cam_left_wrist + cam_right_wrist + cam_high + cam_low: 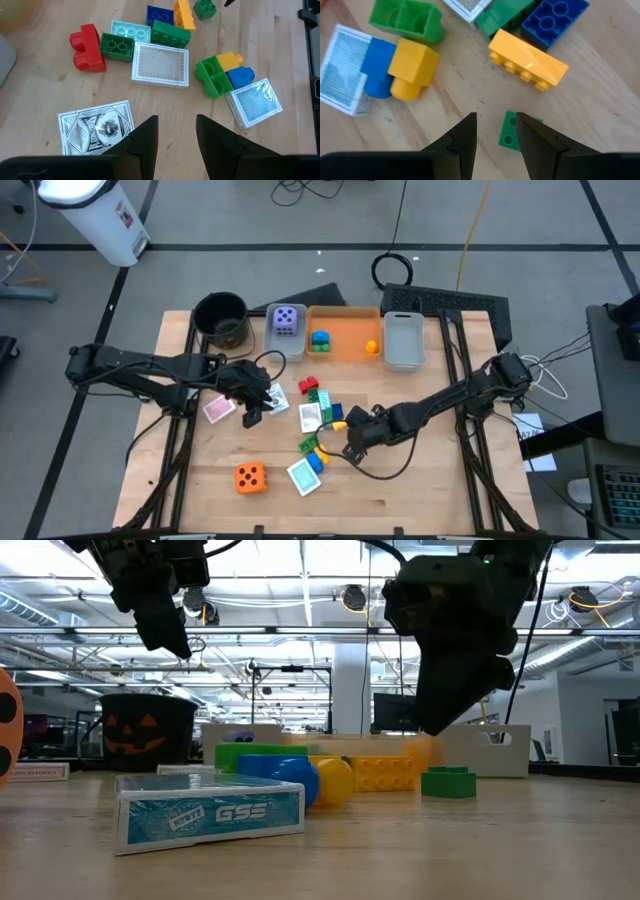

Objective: Pick & Place Toys
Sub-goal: Put the bottom dark green game piece into the orange bin

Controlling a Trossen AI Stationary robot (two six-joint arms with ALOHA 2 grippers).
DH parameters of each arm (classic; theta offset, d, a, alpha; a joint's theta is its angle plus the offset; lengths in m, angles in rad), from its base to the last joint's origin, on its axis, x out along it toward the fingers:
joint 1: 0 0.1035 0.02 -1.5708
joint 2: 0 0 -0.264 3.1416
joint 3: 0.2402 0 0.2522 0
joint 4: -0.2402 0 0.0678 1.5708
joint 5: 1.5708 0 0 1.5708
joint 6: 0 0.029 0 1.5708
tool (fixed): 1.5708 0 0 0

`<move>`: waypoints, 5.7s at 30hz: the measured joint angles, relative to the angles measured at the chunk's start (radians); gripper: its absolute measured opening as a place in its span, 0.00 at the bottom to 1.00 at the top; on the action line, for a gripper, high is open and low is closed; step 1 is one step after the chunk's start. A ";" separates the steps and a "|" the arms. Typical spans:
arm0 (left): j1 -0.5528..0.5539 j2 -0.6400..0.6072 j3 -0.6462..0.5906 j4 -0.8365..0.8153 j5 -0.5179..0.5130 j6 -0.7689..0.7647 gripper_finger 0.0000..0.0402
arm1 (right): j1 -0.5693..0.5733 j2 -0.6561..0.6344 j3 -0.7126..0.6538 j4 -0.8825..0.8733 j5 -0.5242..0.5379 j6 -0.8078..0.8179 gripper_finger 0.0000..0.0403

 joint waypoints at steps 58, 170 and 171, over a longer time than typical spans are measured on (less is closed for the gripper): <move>0.001 0.000 0.000 0.000 -0.029 0.032 0.34 | -0.012 0.038 0.000 -0.079 -0.002 -0.021 0.57; 0.310 0.000 0.000 0.468 -0.107 -0.137 0.34 | -1.028 -0.182 0.208 -0.045 -0.326 -1.071 0.34; 0.313 0.000 0.000 0.468 -0.107 -0.140 0.34 | -1.032 -0.160 0.218 -0.039 -0.333 -1.079 0.34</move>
